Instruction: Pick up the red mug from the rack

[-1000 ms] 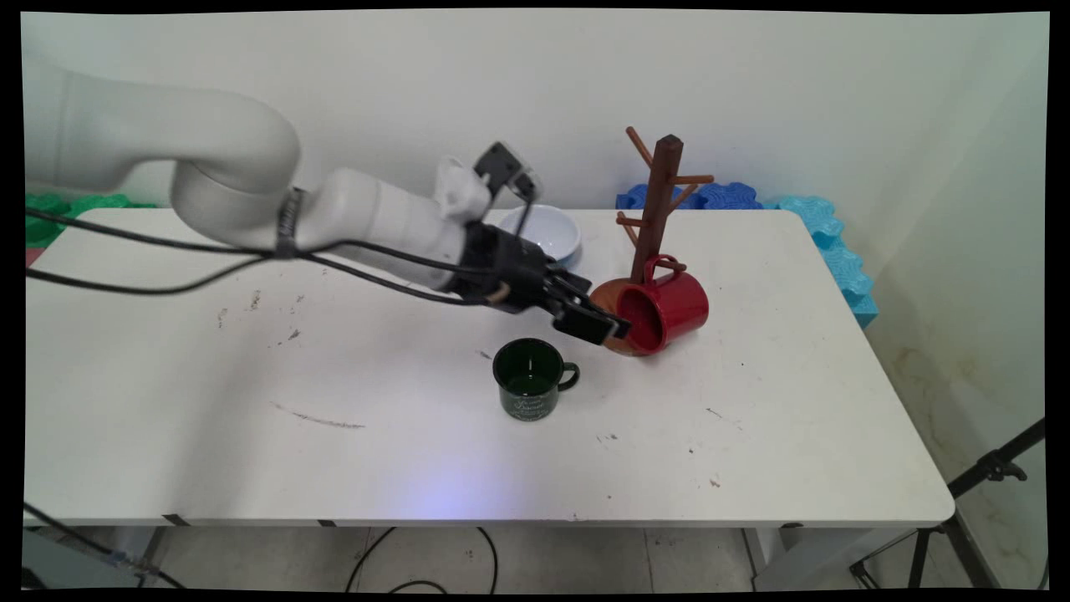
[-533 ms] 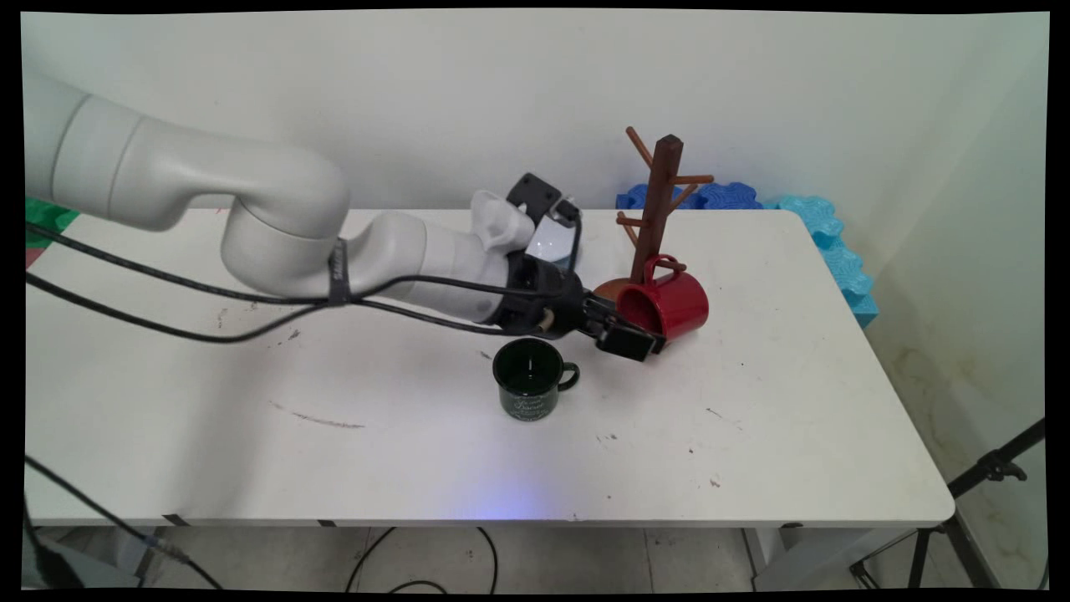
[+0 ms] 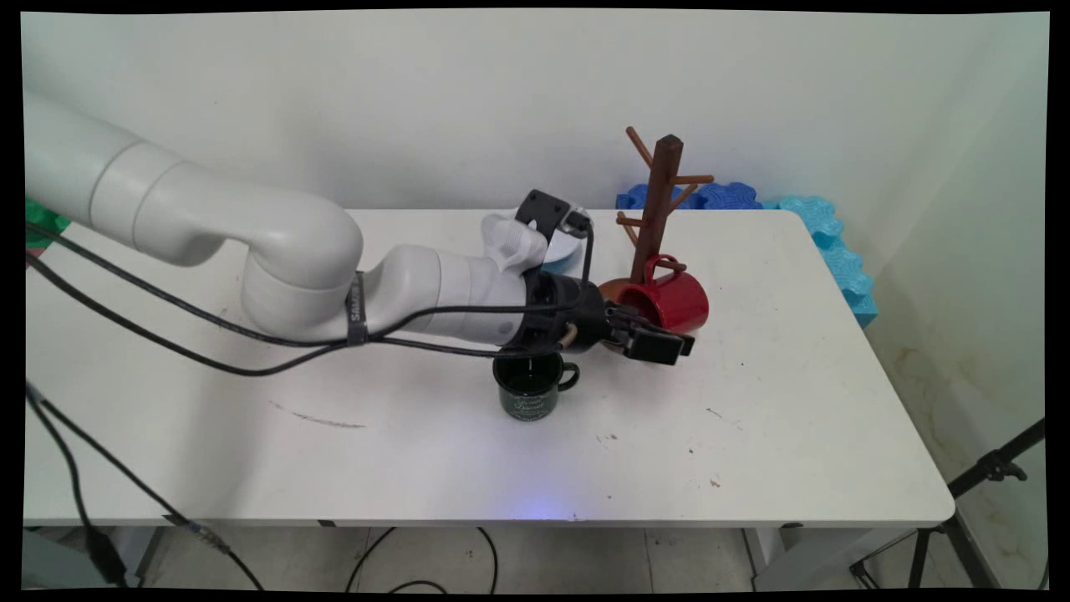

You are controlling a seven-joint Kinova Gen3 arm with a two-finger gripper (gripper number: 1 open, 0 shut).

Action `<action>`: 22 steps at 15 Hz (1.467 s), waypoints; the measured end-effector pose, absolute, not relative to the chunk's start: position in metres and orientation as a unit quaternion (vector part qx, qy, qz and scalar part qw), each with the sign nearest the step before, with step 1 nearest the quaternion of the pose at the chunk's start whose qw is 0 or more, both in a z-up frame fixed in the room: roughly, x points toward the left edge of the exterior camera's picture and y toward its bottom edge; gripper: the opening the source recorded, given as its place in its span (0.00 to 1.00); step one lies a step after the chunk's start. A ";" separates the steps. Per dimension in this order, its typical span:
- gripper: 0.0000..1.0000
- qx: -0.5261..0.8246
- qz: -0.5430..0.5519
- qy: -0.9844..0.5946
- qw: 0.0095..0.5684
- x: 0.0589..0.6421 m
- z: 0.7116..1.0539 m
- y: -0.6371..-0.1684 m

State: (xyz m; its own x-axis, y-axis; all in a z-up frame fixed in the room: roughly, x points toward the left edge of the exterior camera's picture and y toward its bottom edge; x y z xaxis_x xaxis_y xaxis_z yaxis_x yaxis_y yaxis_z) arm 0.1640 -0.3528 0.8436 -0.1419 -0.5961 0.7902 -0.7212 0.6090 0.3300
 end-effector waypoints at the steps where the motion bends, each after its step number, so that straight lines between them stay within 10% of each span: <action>1: 1.00 0.438 0.064 -0.750 0.492 0.162 0.842 -0.351; 22: 1.00 0.386 0.142 -0.767 0.492 0.168 0.807 -0.352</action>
State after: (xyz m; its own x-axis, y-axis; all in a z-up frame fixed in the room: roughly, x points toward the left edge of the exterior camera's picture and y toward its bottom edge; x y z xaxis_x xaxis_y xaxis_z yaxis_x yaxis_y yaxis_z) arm 0.1678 -0.3519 0.8070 -0.2169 -0.4534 0.8645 -0.7324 0.6611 0.1630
